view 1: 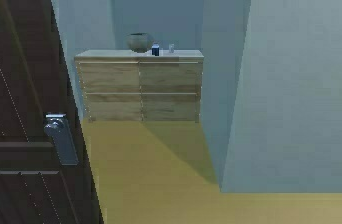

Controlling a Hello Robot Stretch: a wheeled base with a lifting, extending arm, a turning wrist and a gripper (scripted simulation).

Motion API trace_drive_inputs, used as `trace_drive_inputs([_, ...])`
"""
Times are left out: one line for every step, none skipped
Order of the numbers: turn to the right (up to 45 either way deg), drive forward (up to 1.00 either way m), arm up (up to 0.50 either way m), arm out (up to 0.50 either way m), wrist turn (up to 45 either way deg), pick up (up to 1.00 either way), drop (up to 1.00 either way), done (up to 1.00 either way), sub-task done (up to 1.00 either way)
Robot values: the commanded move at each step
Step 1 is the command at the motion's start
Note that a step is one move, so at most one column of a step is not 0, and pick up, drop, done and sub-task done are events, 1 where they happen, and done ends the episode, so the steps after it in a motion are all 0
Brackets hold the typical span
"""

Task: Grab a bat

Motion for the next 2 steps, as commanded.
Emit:
trace_drive_inputs([0.0,0.0,0.5,0.0,0.0,0.0,0.0,0.0,0.0])
trace_drive_inputs([0.0,0.0,0.38,0.0,0.0,0.0,0.0,0.0,0.0])
